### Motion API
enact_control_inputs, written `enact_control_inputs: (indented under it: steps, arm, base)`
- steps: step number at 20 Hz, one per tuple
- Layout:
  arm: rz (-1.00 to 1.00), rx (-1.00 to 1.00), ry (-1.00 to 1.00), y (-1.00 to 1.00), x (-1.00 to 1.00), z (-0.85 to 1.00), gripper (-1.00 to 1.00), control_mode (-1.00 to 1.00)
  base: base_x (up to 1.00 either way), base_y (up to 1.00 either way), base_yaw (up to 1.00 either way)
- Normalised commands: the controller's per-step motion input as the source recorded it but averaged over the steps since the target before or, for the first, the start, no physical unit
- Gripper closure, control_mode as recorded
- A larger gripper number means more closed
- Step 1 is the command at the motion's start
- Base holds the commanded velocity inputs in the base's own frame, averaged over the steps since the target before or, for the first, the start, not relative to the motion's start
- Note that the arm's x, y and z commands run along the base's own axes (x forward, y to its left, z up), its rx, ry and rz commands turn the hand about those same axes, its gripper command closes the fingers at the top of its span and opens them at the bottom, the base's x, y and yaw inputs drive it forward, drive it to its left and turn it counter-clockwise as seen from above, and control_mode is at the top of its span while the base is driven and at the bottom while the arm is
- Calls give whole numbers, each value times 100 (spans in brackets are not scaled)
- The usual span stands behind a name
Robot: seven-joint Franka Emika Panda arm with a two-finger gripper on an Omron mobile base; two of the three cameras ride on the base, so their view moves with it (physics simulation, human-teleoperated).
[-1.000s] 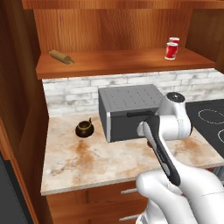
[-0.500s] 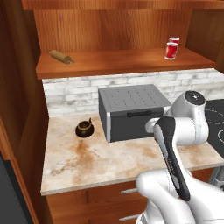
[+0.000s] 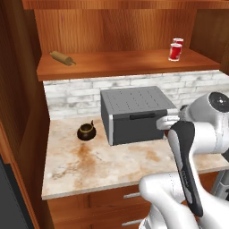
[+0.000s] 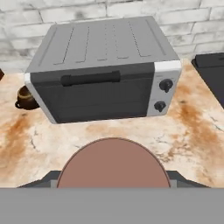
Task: Pick the cans from the counter and place them in their designated side in the cabinet.
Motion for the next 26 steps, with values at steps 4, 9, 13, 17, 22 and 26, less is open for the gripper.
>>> enact_control_inputs:
  steps: [4,9,13,17,22,26]
  arm:
    - [0,0,-14,-4,-23,49,100,-100]
    - [0,0,-14,-4,-24,49,100,-100]
    - [0,0,-14,-1,-22,45,100,-100]
    - [0,0,-13,0,-5,30,100,-100]
    - [0,0,-10,0,8,19,100,-100]
    - [0,0,-8,0,13,28,100,-100]
  base:
    - [0,0,0]
    - [0,0,0]
    - [0,0,0]
    - [0,0,0]
    - [0,0,0]
    - [0,0,0]
